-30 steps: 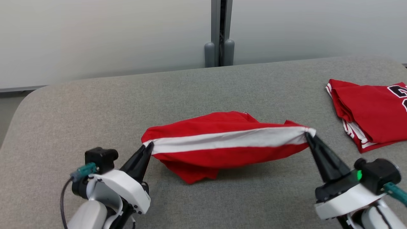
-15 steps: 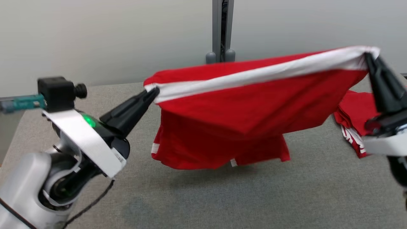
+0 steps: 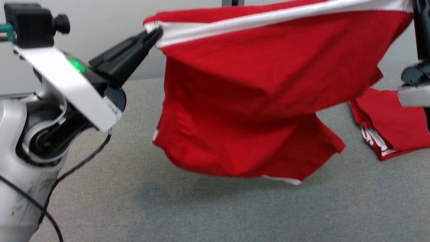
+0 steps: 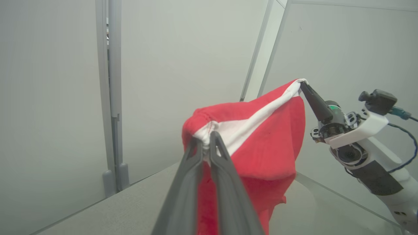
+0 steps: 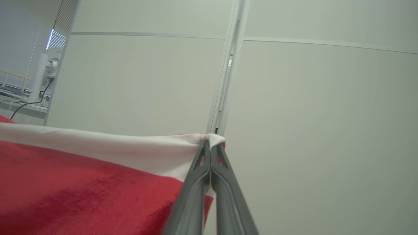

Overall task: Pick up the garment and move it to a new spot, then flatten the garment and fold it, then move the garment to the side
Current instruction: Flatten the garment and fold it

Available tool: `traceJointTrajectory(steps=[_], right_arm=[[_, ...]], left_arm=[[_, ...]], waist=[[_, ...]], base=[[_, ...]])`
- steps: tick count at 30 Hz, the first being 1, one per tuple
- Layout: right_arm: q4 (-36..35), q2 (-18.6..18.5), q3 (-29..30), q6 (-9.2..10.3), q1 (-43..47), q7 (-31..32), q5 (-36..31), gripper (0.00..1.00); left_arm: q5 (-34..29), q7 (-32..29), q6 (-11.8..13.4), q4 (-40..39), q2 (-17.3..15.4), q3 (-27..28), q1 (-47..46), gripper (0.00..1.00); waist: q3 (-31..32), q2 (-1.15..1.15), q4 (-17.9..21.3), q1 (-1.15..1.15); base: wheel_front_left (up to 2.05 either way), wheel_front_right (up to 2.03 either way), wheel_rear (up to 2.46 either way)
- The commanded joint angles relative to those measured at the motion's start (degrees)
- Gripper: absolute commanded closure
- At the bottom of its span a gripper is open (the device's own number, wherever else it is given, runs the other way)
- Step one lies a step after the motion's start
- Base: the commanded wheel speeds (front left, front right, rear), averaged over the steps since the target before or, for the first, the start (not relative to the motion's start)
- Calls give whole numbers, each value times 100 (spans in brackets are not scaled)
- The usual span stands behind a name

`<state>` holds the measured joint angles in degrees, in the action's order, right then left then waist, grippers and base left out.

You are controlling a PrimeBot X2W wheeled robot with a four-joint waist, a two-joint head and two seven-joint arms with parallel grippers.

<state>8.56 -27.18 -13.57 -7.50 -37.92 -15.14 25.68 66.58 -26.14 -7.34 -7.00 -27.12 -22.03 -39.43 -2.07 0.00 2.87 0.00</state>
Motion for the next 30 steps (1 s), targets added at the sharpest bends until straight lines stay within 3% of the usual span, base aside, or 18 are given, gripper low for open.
traceJointTrajectory(steps=[1, 9, 13, 17, 20, 24, 30], right_arm=[[96, 38, -87, 2, -202, 0, 66, 100], [1587, 276, -904, 2, -2442, -1, 33, 100], [2203, 469, -823, 2, -3691, -1, -212, 100], [2293, 655, -530, 2, -4591, 0, -645, 100], [2304, 763, -311, 2, -4914, 0, -913, 100], [2316, 908, -122, 2, -5082, 0, -1166, 100], [2298, 1023, -166, 2, -4778, -1, -1238, 100]], left_arm=[[-148, 67, -17, 96, 18, -35, -194, 100], [-1433, 1378, -20, 1632, 395, -500, -2152, 100], [-2036, 2234, -13, 2562, 554, -807, -3385, 100], [-2652, 3216, -14, 3422, 685, -1192, -4564, 100], [-2915, 3827, -14, 4012, 775, -1472, -5171, 100], [-3116, 4096, -14, 4592, 811, -1837, -5665, 100], [-3039, 4129, -14, 4688, 928, -1841, -5318, 100]], waist=[[-166, 0, 47, 0], [-1344, 0, 201, 0], [-2154, 0, 252, 0], [-2948, 0, 309, 0], [-3416, 0, 353, 0], [-3905, 0, 376, 0], [-4267, 0, 299, 0]], base=[[0, 0, 0], [0, 0, 0], [0, 0, 0], [0, 0, 0], [0, 0, 0], [0, 0, 0], [0, 0, 0]])
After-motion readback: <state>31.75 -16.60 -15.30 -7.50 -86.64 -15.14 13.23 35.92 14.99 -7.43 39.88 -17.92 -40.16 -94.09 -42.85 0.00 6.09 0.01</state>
